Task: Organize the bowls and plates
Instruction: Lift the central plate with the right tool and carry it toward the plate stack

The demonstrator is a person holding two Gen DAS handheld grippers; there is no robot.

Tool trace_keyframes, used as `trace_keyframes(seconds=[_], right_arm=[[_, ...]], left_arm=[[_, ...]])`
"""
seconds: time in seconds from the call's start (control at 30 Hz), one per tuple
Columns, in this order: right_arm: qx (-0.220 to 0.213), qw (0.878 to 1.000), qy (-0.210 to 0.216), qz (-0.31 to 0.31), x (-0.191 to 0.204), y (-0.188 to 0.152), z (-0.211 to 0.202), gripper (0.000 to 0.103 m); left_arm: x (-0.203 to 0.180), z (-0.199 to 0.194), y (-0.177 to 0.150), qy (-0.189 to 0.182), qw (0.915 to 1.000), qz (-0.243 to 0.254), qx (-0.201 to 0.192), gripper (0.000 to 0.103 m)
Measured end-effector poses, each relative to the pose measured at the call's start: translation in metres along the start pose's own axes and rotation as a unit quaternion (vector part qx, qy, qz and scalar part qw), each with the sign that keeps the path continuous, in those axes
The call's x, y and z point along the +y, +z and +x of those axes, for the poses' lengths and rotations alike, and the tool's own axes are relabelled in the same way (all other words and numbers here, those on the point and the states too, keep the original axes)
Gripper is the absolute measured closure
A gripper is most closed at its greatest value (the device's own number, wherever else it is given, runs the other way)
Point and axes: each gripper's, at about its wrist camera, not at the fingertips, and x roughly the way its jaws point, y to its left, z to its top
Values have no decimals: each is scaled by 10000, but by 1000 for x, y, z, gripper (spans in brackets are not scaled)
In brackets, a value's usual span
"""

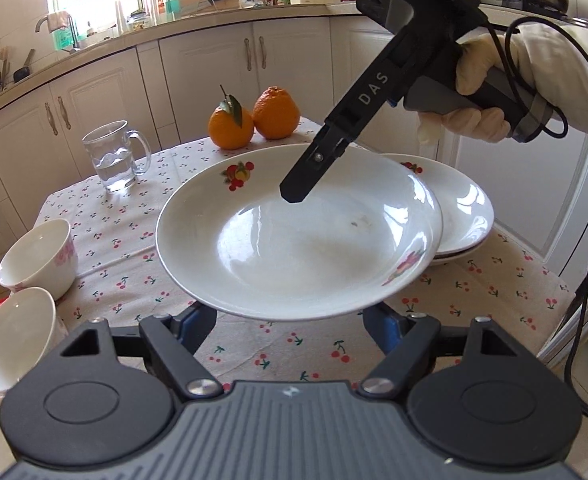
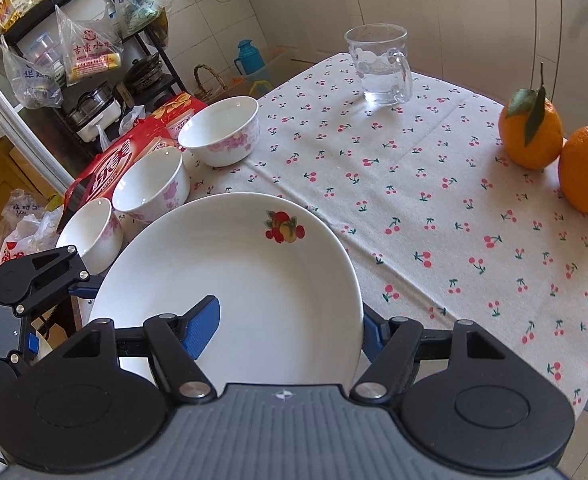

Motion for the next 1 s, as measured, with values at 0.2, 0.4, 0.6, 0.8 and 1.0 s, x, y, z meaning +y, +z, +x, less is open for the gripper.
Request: trace_keyframes(seconds=[0.2, 0.4, 0.6, 0.8, 1.0], right_arm=[[-143, 9995, -145, 226, -7, -24, -19, 27], [-277, 9981, -300, 456, -16, -47, -35, 27], [-395, 9961, -424, 669, -25, -68, -48, 27], [-482, 9941, -508, 827, -34, -82, -56, 27], [-518, 9925, -562, 953, -41, -92, -57, 27]], left_arm=[[-16, 4, 5, -248, 9995, 205, 13, 23], [-32, 12, 11, -457, 9981, 407, 39, 23], [-42, 21, 15, -625, 9966, 541, 68, 23], [-48, 28, 19, -700, 9955, 639, 94, 23], [-51, 34, 22, -689, 9952, 693, 109, 23]])
